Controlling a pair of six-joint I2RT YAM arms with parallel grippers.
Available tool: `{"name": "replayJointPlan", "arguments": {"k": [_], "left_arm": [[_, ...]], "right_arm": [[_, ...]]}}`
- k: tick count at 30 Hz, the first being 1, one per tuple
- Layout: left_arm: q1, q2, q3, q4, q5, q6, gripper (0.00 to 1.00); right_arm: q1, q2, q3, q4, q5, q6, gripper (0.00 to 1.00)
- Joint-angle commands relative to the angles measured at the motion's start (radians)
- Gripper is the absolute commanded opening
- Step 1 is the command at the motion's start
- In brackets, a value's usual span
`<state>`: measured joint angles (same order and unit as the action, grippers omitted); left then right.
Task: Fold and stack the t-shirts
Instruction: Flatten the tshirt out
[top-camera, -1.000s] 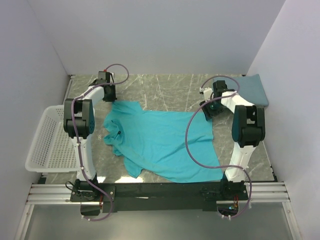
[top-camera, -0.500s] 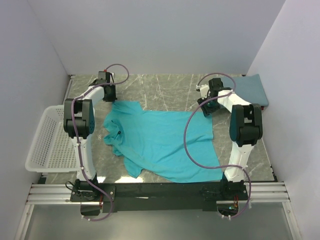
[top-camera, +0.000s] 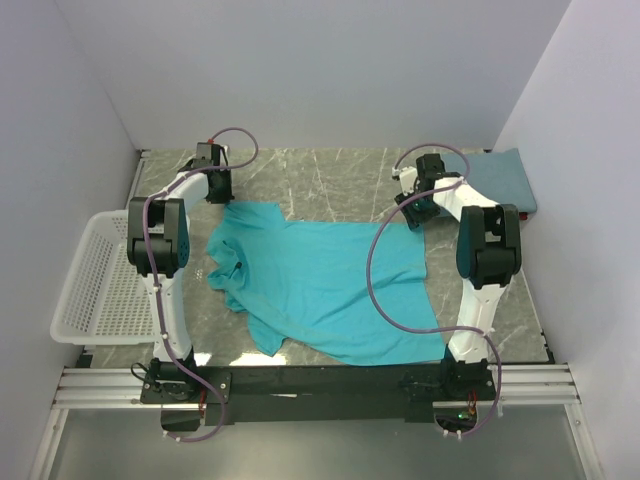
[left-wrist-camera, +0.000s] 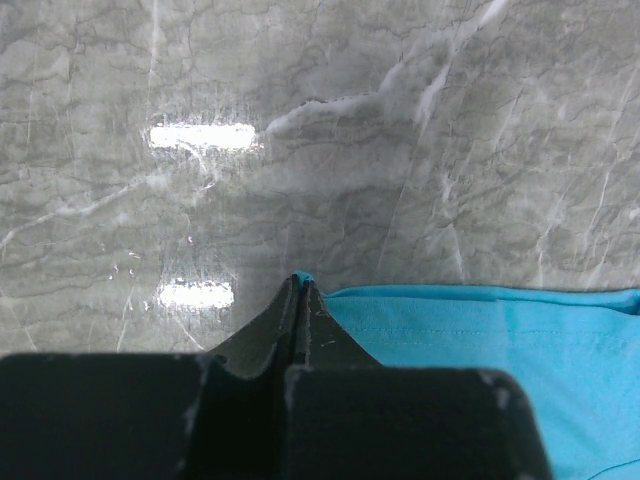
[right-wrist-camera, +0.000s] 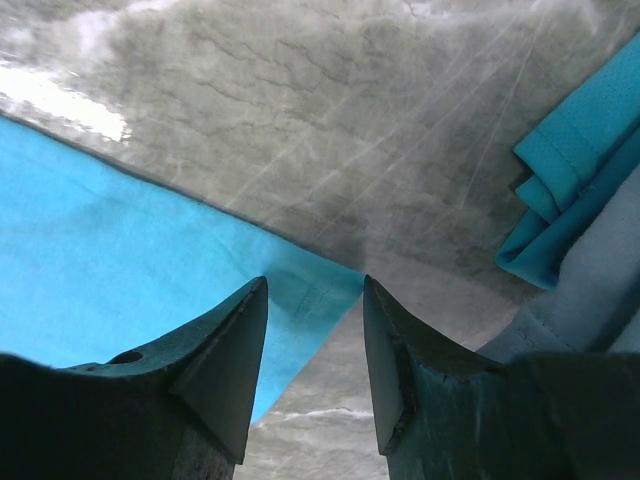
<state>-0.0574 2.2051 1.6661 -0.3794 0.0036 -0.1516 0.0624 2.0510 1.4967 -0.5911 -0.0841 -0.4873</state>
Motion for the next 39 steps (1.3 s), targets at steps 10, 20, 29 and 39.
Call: {"name": "replayJointPlan", "arguments": {"k": [10, 20, 29, 39], "left_arm": [[-0.005, -0.042, 0.007, -0.015, 0.021, 0.006, 0.00], [-0.010, -0.039, 0.007, -0.018, 0.018, 0.009, 0.00], [-0.012, -0.042, 0.007, -0.018, 0.016, 0.012, 0.00], [-0.012, -0.044, 0.009, -0.021, 0.016, 0.014, 0.00]], "right_arm": [[-0.024, 0.021, 0.007, 0.030, 0.050, 0.013, 0.48], [-0.035, 0.047, 0.020, -0.003, 0.009, 0.007, 0.40], [-0.046, 0.055, 0.020, -0.022, -0.022, 0.001, 0.29], [-0.047, 0.046, 0.014, -0.019, -0.023, -0.008, 0.10]]}}
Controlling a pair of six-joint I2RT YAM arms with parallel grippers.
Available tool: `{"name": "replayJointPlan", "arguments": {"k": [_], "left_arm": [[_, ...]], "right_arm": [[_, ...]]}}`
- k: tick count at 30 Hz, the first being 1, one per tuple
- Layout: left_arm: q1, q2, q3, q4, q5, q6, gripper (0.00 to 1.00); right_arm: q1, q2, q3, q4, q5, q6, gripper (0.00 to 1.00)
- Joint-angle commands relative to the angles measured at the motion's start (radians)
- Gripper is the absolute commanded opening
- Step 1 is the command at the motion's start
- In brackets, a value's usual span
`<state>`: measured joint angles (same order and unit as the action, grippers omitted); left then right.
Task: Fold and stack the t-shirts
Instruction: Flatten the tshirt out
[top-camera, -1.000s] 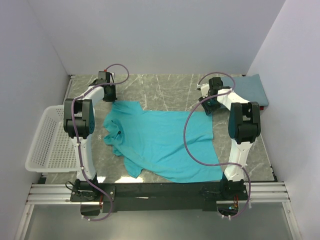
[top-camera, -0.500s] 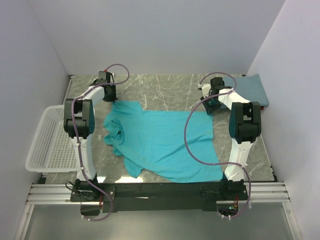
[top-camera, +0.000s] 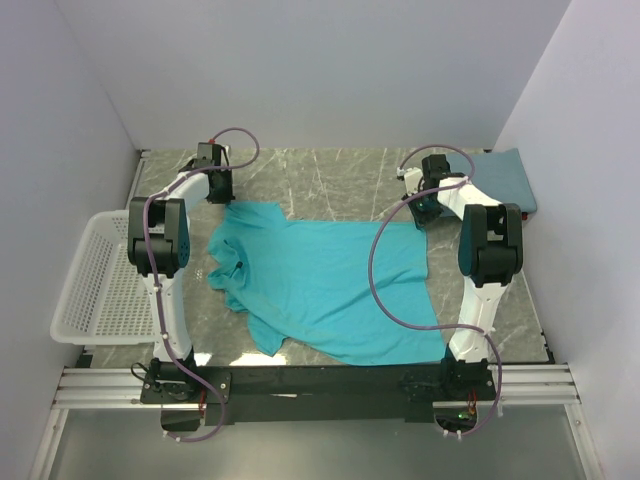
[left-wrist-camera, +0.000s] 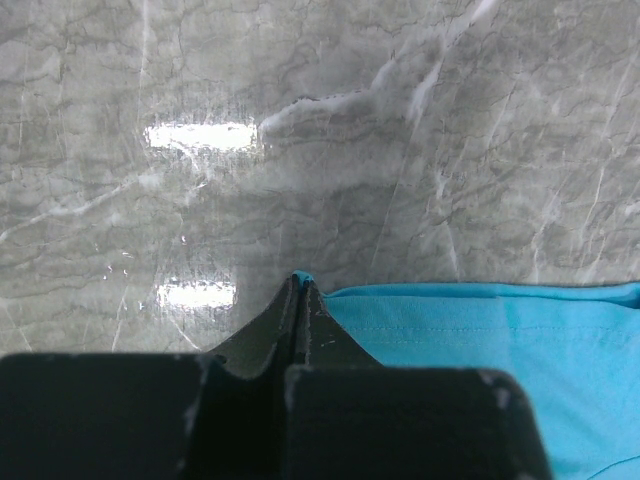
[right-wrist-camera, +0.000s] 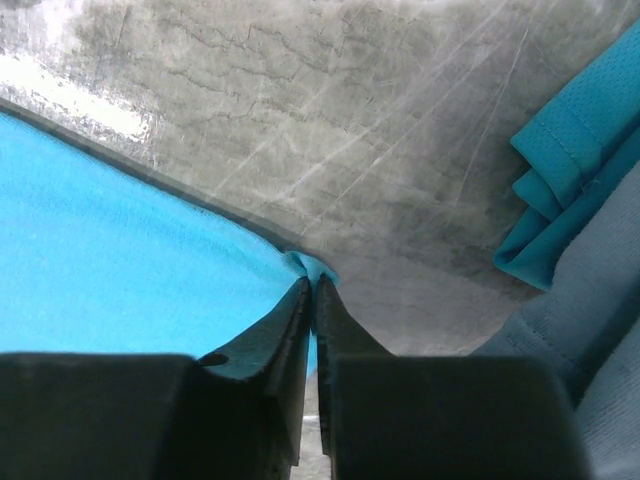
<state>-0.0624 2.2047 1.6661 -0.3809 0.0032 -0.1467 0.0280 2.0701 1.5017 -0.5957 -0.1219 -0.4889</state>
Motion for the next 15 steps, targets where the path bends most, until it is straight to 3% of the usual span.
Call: {"name": "replayJointPlan", "arguments": {"k": [1, 4, 15], "left_arm": [[-0.007, -0.045, 0.011, -0.019, 0.017, 0.009, 0.00], [-0.008, -0.046, 0.009, -0.018, 0.017, 0.009, 0.00], [-0.014, -0.135, -0.011, -0.004, 0.018, 0.018, 0.00]], "right_arm": [[-0.013, 0.024, 0.006, -0.013, 0.016, -0.008, 0.04], [-0.013, -0.001, -0.006, 0.000, 0.016, -0.008, 0.00], [-0.013, -0.145, -0.047, 0.007, -0.056, -0.054, 0.00]]}}
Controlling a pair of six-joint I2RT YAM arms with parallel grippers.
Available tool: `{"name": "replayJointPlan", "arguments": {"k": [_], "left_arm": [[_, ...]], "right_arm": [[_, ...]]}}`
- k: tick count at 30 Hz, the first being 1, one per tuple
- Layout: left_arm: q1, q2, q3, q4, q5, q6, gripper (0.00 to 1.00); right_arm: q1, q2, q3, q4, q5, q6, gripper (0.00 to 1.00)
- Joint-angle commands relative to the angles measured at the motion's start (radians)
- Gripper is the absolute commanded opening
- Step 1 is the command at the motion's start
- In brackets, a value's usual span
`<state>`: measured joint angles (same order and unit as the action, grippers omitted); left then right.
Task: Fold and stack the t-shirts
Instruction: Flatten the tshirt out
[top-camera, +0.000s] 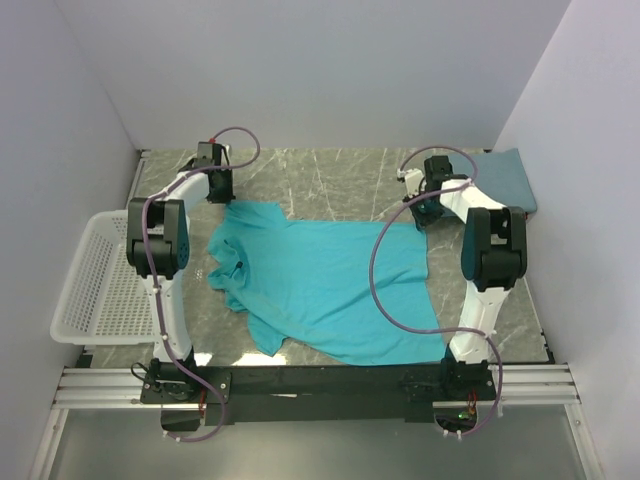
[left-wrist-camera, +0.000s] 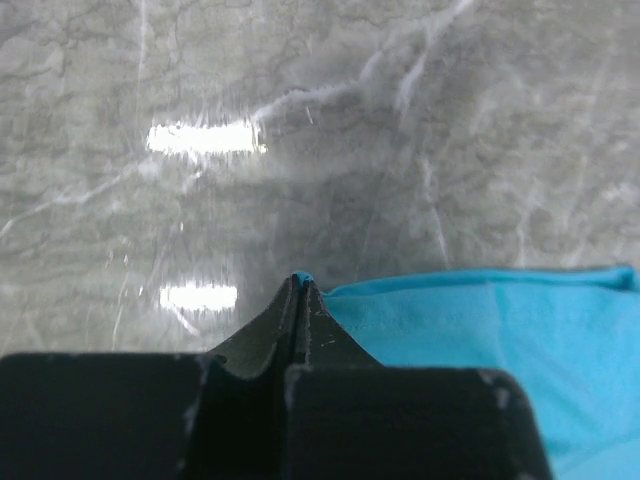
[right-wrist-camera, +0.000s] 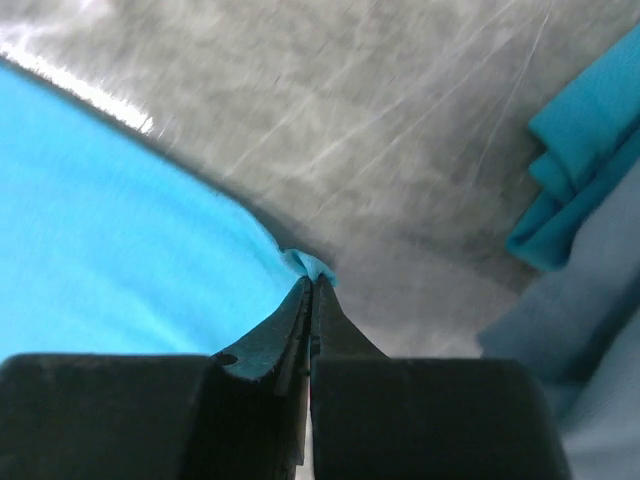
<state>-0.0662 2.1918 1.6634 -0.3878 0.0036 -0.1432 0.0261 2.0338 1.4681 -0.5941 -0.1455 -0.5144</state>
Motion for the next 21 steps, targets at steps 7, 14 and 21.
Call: {"name": "replayJointPlan", "arguments": {"k": [7, 14, 21], "left_arm": [[-0.029, -0.372, -0.105, 0.090, 0.018, 0.024, 0.00], [-0.032, -0.693, -0.105, 0.165, 0.067, -0.009, 0.00], [-0.112, -1.087, -0.050, 0.380, 0.088, -0.065, 0.00]], "right_arm": [[-0.002, -0.380, 0.000, -0.025, -0.075, -0.061, 0.00], [0.044, -0.647, 0.227, -0.140, -0.086, -0.091, 0.00], [0.071, -0.882, 0.500, -0.191, -0.105, -0.105, 0.00]]}}
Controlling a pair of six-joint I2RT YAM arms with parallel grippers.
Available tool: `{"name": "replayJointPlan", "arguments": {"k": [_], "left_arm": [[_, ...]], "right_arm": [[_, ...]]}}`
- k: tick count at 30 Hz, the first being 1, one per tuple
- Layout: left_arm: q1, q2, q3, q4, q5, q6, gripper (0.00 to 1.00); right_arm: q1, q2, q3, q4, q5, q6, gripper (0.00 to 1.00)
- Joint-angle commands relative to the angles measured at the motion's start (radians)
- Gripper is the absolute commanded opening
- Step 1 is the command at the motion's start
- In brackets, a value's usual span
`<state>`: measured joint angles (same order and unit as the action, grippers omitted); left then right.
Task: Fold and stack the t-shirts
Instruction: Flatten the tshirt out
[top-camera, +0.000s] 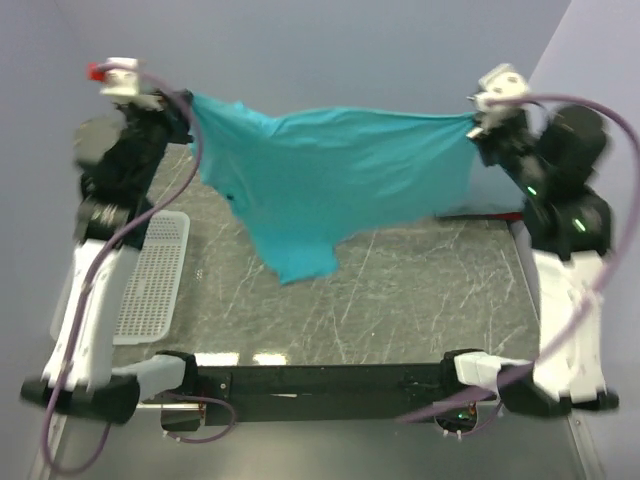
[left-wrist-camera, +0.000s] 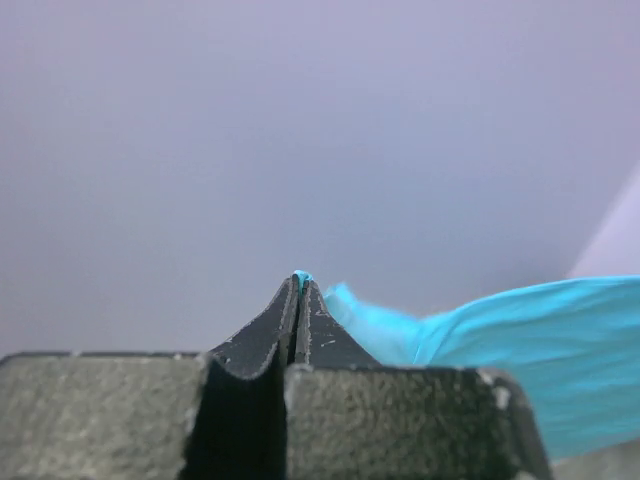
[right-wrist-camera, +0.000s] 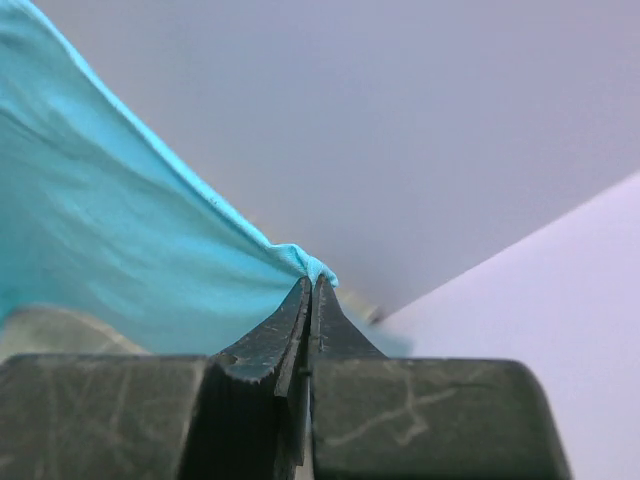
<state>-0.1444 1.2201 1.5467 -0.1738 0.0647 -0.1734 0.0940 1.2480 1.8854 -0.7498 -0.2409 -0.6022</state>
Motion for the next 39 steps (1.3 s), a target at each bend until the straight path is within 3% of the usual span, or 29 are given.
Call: {"name": "replayJointPlan", "arguments": {"k": [1, 10, 20, 25, 28, 32, 35, 39], "left_arm": [[-0.046, -0.173, 0.087, 0.166, 0.038, -0.053, 0.00], [-0.046, -0.349, 0.242, 0.257, 0.144, -0.167, 0.01], [0.023, -0.406, 0.271, 0.246, 0.210, -0.204, 0.01], [0.039, -0.436, 0.141, 0.246, 0.161, -0.163, 0.00], [0.039, -0.444, 0.023, 0.240, 0.135, -0.147, 0.00], [0.037, -0.455, -0.249, 0.281, 0.092, -0.141, 0.00], [0.039, -0.415, -0.434, 0.335, 0.046, -0.140, 0.00], [0.039, -0.236, -0.582, 0.416, 0.014, -0.155, 0.00]], "right_arm": [[0.003, -0.146, 0.095, -0.031, -0.006, -0.018, 0.00], [-0.028, -0.354, 0.179, 0.015, 0.035, -0.011, 0.00], [-0.068, -0.340, 0.202, 0.049, 0.107, 0.025, 0.00], [-0.068, -0.318, 0.066, 0.095, 0.077, 0.045, 0.00], [-0.069, -0.320, -0.101, 0.156, 0.017, 0.065, 0.00], [-0.069, -0.286, -0.354, 0.237, -0.050, 0.104, 0.00], [-0.066, -0.219, -0.503, 0.344, -0.110, 0.105, 0.00], [-0.053, 0.033, -0.577, 0.409, -0.164, 0.082, 0.00]]}}
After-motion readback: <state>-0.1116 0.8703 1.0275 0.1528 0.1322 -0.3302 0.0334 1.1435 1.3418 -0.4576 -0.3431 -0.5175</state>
